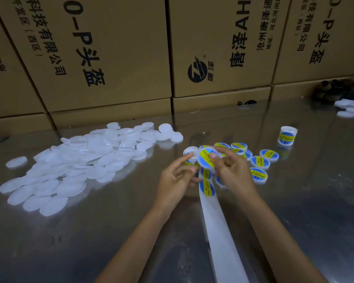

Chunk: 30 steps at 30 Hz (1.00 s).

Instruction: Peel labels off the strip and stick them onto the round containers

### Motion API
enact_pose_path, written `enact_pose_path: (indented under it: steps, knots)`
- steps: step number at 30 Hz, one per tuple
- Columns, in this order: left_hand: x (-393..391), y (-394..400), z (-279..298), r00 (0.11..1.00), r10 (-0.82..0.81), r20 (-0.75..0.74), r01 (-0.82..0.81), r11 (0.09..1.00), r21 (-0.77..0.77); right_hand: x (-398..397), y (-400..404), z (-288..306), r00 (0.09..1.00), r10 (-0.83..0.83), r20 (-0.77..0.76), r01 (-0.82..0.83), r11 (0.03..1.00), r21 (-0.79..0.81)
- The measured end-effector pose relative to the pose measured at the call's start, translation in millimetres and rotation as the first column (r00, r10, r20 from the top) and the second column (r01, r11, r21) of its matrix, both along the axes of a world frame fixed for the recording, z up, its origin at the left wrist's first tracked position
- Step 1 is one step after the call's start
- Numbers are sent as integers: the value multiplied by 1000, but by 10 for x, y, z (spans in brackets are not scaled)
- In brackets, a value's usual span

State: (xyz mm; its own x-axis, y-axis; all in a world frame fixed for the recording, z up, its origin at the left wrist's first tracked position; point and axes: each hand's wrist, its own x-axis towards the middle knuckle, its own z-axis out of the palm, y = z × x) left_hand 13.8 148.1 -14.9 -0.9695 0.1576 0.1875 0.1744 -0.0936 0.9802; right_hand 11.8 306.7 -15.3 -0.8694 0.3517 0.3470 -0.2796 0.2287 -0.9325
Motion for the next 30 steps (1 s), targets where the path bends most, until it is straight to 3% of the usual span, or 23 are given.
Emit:
enact_pose_path:
  steps: [4, 7, 12, 16, 18, 20, 26, 30]
  knots:
    - [-188, -42, -40, 984, 170, -43, -173, 982, -72, -222, 359, 14, 966, -233, 108, 219, 967, 133]
    - [-350, -188, -124, 949, 296, -110, -311, 938, -155, -262, 521, -75, 918, -318, 237, 240, 921, 306]
    - [-725, -568, -181, 818, 460, -347, -571, 722, -390, -262, 530, -122, 900, -368, 234, 280, 899, 336]
    - [-1063, -756, -239, 723, 387, -573, -691, 417, -590, -248, 456, -126, 906, -382, 182, 324, 904, 280]
    - [-1234, -799, -262, 709, 283, -647, -705, 240, -668, -224, 399, -150, 914, -377, 147, 332, 906, 261]
    - [-1406, -791, -279, 709, 183, -681, -704, 128, -698, -203, 336, -187, 917, -381, 115, 340, 901, 269]
    - [-1711, -796, -281, 802, 123, -584, -581, -62, -811, -158, 183, -250, 924, -381, 41, 352, 888, 297]
    - [-1640, -796, -286, 759, 70, -647, -648, 1, -761, -158, 142, -230, 918, -397, 2, 373, 864, 338]
